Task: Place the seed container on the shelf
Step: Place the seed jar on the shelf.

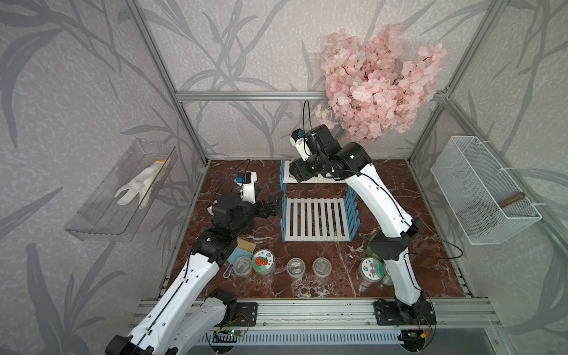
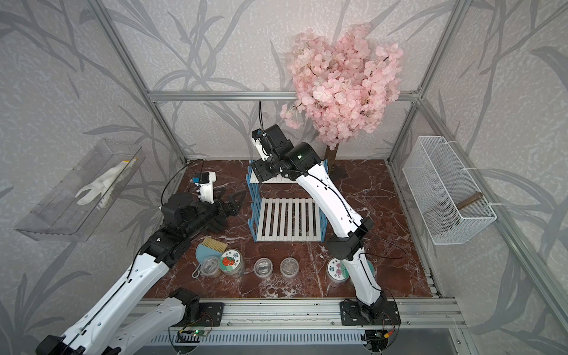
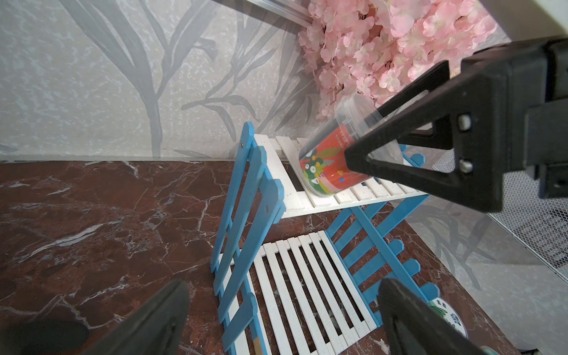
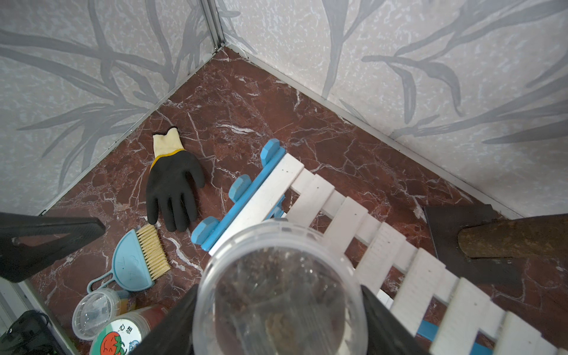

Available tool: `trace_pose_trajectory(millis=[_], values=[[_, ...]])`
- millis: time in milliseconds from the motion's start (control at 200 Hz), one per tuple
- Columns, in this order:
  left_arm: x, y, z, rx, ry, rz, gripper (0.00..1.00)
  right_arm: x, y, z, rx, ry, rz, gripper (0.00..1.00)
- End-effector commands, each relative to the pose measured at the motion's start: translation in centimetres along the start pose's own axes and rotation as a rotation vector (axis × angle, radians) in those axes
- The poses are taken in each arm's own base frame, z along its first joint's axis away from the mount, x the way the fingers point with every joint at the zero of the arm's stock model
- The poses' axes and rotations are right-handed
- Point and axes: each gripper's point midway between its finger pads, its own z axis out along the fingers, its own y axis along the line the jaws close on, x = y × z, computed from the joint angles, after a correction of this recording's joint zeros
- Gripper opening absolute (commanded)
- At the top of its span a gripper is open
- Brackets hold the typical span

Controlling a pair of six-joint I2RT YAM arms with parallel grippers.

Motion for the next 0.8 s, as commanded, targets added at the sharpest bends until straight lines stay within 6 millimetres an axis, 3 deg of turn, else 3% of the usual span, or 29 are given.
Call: trace_pose_trajectory(millis=[0, 370, 795], values=[[-1.7, -0.7, -0.4, 0.026, -0.049, 0.004, 1.00, -0.4, -0.5, 1.0, 0.019, -0.012, 0.002, 0.74], [-1.4, -0.8, 0.0, 0.036, -0.031, -0.015, 1.00, -0.7, -0.4, 1.4, 0.003, -0.022, 0.012, 0.85], [-1.1, -0.8, -0.2, 0.034, -0.011, 0.001, 1.00, -1.2, 0.1, 0.4, -0.027, -0.045, -0.013, 0.87]])
